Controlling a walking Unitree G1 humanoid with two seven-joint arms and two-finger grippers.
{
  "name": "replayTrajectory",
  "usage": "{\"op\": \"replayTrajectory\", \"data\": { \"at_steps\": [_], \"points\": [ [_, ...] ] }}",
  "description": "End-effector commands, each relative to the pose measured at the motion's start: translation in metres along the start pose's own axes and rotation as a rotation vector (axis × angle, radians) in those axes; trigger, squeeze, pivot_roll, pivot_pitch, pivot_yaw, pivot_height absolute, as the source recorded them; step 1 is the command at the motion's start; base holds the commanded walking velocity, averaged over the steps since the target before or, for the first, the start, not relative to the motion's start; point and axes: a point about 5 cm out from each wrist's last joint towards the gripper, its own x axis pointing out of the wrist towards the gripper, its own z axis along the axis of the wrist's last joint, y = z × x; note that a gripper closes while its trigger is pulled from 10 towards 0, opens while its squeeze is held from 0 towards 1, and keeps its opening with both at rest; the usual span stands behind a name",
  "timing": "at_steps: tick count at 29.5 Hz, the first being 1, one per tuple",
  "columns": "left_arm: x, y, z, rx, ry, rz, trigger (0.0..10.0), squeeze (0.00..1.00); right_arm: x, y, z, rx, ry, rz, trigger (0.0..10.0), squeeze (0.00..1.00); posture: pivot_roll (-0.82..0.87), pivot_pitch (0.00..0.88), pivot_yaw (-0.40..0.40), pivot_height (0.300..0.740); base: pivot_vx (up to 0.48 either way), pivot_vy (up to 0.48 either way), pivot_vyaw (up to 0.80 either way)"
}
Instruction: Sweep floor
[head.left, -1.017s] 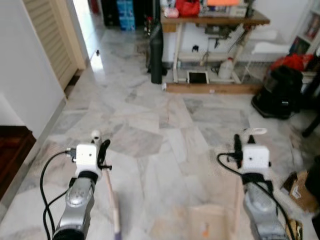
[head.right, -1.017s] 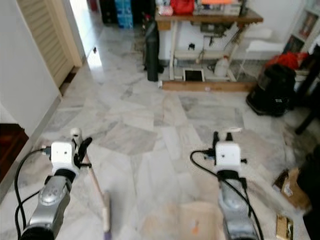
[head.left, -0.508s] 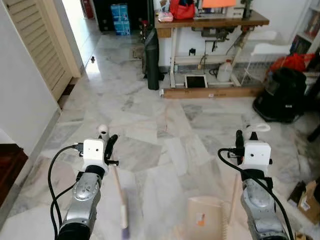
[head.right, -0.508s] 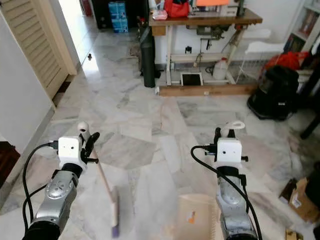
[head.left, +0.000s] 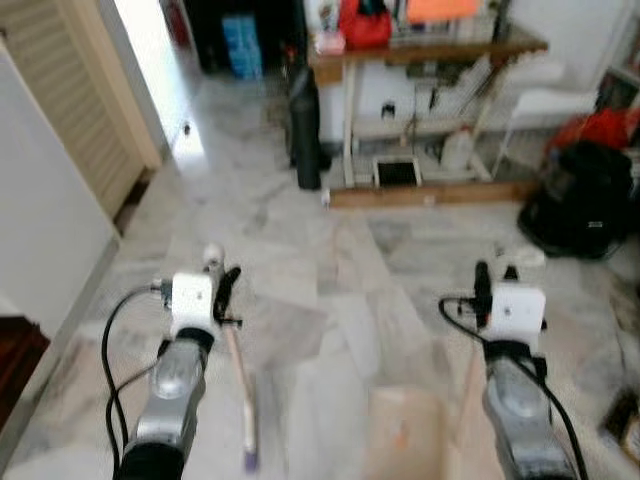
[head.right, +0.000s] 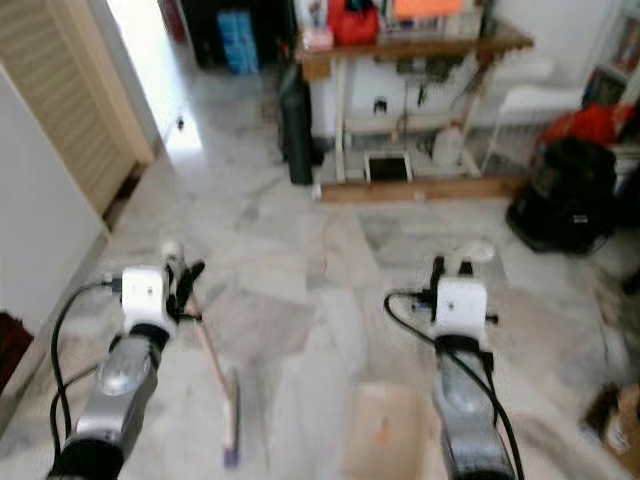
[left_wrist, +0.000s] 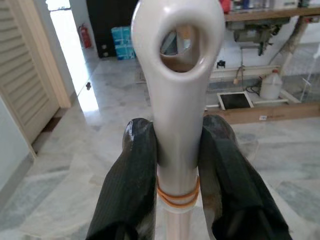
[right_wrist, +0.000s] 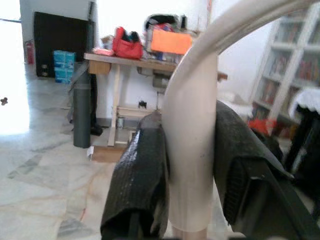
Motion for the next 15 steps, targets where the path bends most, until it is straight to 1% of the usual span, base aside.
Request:
{"op": "replayTrajectory", "data": {
  "at_steps": [1,11,15],
  "points": [
    [0.0036,0.0064,0.0087,0.012,-0.035,0.014,10.0,0.0,0.0056,0.0081,0.0137,0.033,-0.058,0.009,10.0,0.0,-0.08,0.0,0.04,0.74,0.394,0.0,0.0],
    [0.0047,0.005,0.0099,0.01,-0.043,0.015,10.0,0.0,0.0065,0.0085,0.0135,0.035,-0.057,0.011,10.0,0.0,-0.08,0.0,0.038,0.74,0.384,0.0,0.0],
    [0.0049,0.0049,0.0099,0.01,-0.045,0.015,10.0,0.0,0.0073,0.009,0.014,0.035,-0.057,0.012,10.0,0.0,-0.08,0.0,0.036,0.74,0.0,0.0,0.0]
  ]
}}
